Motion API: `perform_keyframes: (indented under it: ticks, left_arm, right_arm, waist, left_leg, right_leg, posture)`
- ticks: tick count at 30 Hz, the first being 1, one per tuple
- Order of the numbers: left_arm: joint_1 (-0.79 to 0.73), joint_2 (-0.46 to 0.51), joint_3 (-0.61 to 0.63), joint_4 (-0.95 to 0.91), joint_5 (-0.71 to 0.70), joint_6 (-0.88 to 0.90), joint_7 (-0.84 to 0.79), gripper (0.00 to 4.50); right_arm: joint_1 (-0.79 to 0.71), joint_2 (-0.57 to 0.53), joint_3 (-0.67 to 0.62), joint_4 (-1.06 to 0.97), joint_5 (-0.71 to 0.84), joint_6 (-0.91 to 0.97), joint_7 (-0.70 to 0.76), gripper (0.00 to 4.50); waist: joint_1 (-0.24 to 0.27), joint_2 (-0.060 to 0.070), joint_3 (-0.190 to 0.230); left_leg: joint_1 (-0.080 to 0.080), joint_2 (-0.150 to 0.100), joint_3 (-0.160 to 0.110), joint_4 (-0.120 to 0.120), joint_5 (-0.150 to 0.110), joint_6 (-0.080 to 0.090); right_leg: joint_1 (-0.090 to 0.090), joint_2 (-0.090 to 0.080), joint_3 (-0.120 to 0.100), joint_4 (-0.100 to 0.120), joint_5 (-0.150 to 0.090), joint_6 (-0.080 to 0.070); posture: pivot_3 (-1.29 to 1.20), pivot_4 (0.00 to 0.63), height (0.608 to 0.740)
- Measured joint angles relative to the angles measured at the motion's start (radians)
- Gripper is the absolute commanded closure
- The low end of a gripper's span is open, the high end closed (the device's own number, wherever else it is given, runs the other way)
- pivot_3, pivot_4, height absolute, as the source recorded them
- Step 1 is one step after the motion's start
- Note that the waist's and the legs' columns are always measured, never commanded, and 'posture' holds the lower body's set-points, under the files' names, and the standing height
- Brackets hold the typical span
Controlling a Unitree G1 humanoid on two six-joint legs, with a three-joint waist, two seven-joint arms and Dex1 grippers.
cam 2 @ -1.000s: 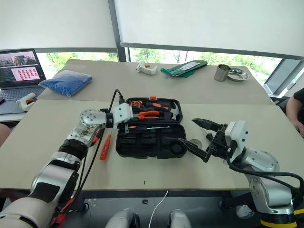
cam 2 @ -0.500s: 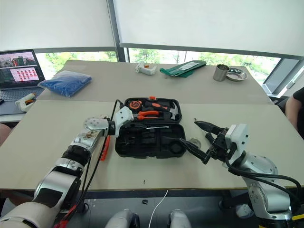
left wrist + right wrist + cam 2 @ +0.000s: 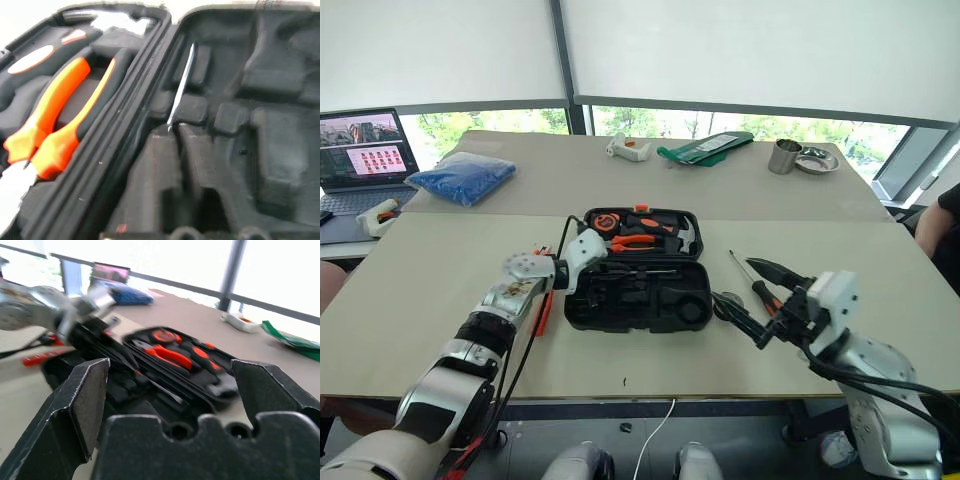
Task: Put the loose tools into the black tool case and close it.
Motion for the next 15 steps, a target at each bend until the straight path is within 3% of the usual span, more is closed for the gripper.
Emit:
perform_keyframes:
  ticks: [2, 6, 8, 10, 15]
  left_arm:
    - [0.039, 0.034, 0.08, -0.049, -0.086, -0.065, -0.059, 2.02]
    - [0.149, 0.14, 0.127, -0.133, -0.159, -0.113, -0.185, 0.54]
    - [0.23, 0.162, 0.15, -0.183, -0.213, -0.114, -0.248, 0.05]
    - [0.321, 0.209, 0.163, -0.263, -0.262, -0.101, -0.313, 0.05]
    - [0.49, 0.285, 0.251, -0.394, -0.365, -0.093, -0.379, 0.05]
  right_arm:
    - [0.087, 0.014, -0.082, 0.027, -0.018, -0.041, -0.012, 0.0]
    - [0.199, 0.067, -0.173, 0.124, -0.08, -0.154, -0.023, 0.0]
    - [0.243, 0.088, -0.203, 0.176, -0.098, -0.195, -0.024, 0.0]
    - [0.292, 0.11, -0.226, 0.224, -0.12, -0.214, -0.041, 0.0]
    - [0.358, 0.126, -0.236, 0.274, -0.178, -0.23, -0.085, 0.0]
  waist:
    - [0.0, 0.0, 0.0]
    - [-0.006, 0.003, -0.002]
    - [-0.008, 0.003, -0.001]
    - [-0.009, 0.004, -0.001]
    - [-0.009, 0.013, -0.003]
  left_leg:
    - [-0.001, 0.0, 0.0, -0.002, -0.001, 0.0]
    - [0.001, -0.001, 0.003, -0.003, -0.002, 0.001]
    - [0.002, -0.001, 0.003, -0.003, -0.002, 0.0]
    - [0.002, 0.0, 0.003, -0.003, -0.002, 0.0]
    - [0.004, 0.001, 0.003, -0.003, -0.004, -0.003]
  right_leg:
    - [-0.002, 0.0, 0.0, 0.0, 0.0, 0.0]
    - [-0.001, 0.0, 0.001, -0.001, 0.0, 0.0]
    - [0.0, -0.001, 0.002, -0.001, -0.002, 0.001]
    - [-0.001, -0.002, 0.001, 0.0, -0.006, -0.005]
    - [-0.001, -0.004, 0.002, 0.0, -0.009, -0.002]
  posture:
    - [0.0, 0.15, 0.74]
    - [0.0, 0.15, 0.74]
    - [0.0, 0.15, 0.74]
    - [0.0, 0.15, 0.74]
    - [0.0, 0.15, 0.74]
